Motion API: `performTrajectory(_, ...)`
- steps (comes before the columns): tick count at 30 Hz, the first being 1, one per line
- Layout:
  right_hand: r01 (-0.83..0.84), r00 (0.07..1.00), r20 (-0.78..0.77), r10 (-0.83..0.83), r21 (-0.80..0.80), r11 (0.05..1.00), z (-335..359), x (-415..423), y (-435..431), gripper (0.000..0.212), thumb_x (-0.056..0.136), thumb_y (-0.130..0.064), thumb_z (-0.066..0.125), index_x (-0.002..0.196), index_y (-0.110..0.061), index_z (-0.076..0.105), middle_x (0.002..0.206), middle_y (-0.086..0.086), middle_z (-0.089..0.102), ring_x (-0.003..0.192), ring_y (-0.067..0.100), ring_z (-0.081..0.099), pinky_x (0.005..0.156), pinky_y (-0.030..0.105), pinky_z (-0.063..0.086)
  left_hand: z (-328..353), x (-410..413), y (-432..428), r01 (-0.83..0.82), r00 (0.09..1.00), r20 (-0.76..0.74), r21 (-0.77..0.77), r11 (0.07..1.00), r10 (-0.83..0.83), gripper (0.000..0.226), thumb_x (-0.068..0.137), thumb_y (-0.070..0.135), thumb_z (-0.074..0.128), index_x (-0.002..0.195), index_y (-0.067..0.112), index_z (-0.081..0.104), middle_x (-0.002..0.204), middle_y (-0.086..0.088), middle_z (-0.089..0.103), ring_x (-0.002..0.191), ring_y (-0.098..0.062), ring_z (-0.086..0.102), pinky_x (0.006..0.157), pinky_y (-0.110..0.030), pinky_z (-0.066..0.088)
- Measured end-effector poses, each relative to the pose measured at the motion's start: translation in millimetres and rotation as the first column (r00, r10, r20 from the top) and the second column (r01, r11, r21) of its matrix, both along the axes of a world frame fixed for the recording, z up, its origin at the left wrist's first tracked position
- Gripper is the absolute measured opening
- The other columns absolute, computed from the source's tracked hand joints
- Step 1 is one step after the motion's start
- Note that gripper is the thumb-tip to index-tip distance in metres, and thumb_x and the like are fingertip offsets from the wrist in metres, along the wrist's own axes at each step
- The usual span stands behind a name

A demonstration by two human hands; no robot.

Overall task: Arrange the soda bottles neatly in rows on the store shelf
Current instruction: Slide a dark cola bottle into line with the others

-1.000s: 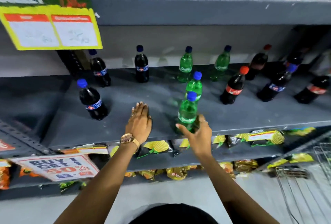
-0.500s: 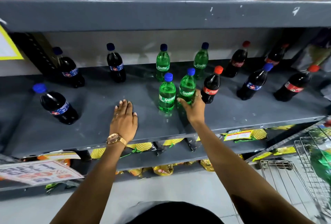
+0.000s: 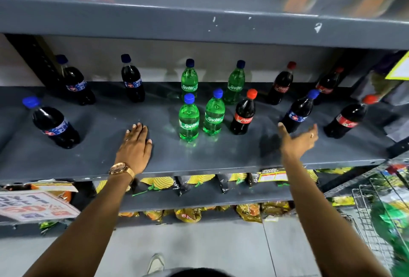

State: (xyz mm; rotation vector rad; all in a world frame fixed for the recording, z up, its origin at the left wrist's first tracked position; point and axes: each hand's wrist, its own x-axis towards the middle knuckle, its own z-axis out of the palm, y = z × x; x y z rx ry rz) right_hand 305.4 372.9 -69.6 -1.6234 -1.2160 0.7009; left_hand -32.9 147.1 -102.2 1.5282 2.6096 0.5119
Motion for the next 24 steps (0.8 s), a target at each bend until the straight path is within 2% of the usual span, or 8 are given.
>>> performTrajectory(2, -0.066, 0.998, 0.008, 0.067, -0.087, 0.994, 5.1, 9.4, 32.4, 0.101, 0.067, -0.028, 0.084, 0.143, 0.0, 0.025, 0.147, 0.023, 0.033, 0.135, 0.04, 0.033, 0.111, 0.041, 0.027, 0.7, 1.1, -0.1, -0.003, 1.0, 0.002, -0.004, 1.0, 0.003, 0.051, 0.097, 0.026, 0.031, 0.142, 0.002, 0.023, 0.154, -0.018, 0.019, 0.144, -0.029, 0.013, 0.119, -0.037, 0.004)
performTrajectory(5, -0.139, 0.99, -0.036, 0.136, -0.144, 0.98, 6.3, 12.2, 54.7, 0.074, 0.065, -0.025, 0.085, 0.124, 0.001, 0.047, 0.13, 0.019, 0.057, 0.12, 0.034, 0.054, 0.093, 0.032, 0.041, 2.7, 1.3, -1.4, -0.005, 1.0, 0.012, -0.014, 1.0, 0.005, 0.062, 0.09, 0.036, 0.022, 0.141, 0.002, 0.024, 0.154, -0.018, 0.021, 0.144, -0.03, 0.015, 0.118, -0.037, 0.005)
performTrajectory(8, -0.108, 0.994, -0.028, 0.105, -0.111, 0.988, 2.9, 12.7, 46.0, 0.067, 0.065, -0.024, 0.085, 0.117, 0.0, 0.051, 0.123, 0.02, 0.061, 0.112, 0.033, 0.058, 0.092, 0.034, 0.045, 2.1, 1.3, -0.5, -0.008, 1.0, 0.008, -0.026, 1.0, 0.008, 0.062, 0.09, 0.036, 0.021, 0.142, 0.003, 0.023, 0.154, -0.018, 0.02, 0.144, -0.029, 0.015, 0.119, -0.037, 0.005)
performTrajectory(11, -0.142, 0.989, -0.04, 0.14, -0.048, 0.989, 1.0, 13.9, 15.6, 0.065, 0.066, -0.022, 0.084, 0.114, 0.0, 0.047, 0.116, 0.019, 0.063, 0.099, 0.026, 0.06, 0.085, 0.027, 0.043, 0.6, 1.7, -0.1, -0.021, 1.0, 0.005, -0.026, 0.999, 0.021, 0.052, 0.097, 0.028, 0.029, 0.142, 0.003, 0.023, 0.154, -0.018, 0.02, 0.144, -0.028, 0.013, 0.119, -0.038, 0.005)
performTrajectory(15, -0.292, 0.956, -0.024, 0.292, -0.029, 0.956, -2.1, 9.3, -43.0, 0.057, 0.07, -0.023, 0.082, 0.111, -0.003, 0.049, 0.103, 0.009, 0.061, 0.09, 0.021, 0.056, 0.083, 0.03, 0.047, 3.2, 2.7, -1.8, -0.018, 1.0, 0.023, -0.032, 0.999, 0.019, 0.051, 0.098, 0.026, 0.031, 0.142, 0.003, 0.023, 0.155, -0.018, 0.019, 0.144, -0.029, 0.012, 0.119, -0.038, 0.005)
performTrajectory(19, -0.415, 0.907, -0.066, 0.416, 0.023, 0.91, -3.6, -20.6, -105.2, 0.046, 0.071, -0.017, 0.081, 0.105, -0.007, 0.051, 0.092, 0.002, 0.062, 0.079, 0.016, 0.057, 0.062, 0.012, 0.04, 6.8, 0.5, -9.4, 0.025, 0.998, 0.052, -0.047, 0.999, -0.023, 0.053, 0.098, 0.027, 0.031, 0.143, 0.003, 0.02, 0.155, -0.017, 0.016, 0.145, -0.028, 0.009, 0.119, -0.037, 0.003)
performTrajectory(21, -0.471, 0.878, -0.087, 0.471, 0.028, 0.882, -4.1, -49.9, -135.0, 0.042, 0.071, -0.015, 0.082, 0.099, -0.011, 0.051, 0.081, -0.005, 0.062, 0.073, 0.009, 0.057, 0.057, 0.004, 0.041, 8.9, -6.2, -22.0, 0.043, 0.998, 0.055, -0.045, 0.998, -0.04, 0.053, 0.098, 0.028, 0.033, 0.143, 0.003, 0.02, 0.155, -0.017, 0.016, 0.145, -0.028, 0.01, 0.119, -0.036, 0.004)
performTrajectory(24, -0.567, 0.82, -0.083, 0.566, 0.015, 0.823, -6.7, -96.7, -170.6, 0.042, 0.069, -0.017, 0.083, 0.096, -0.011, 0.051, 0.072, 0.0, 0.063, 0.064, 0.008, 0.055, 0.055, 0.005, 0.041, 10.3, -19.2, -42.4, 0.044, 0.998, 0.052, -0.023, 0.999, -0.043, 0.057, 0.096, 0.034, 0.03, 0.142, 0.001, 0.022, 0.155, -0.018, 0.019, 0.144, -0.028, 0.012, 0.119, -0.036, 0.005)
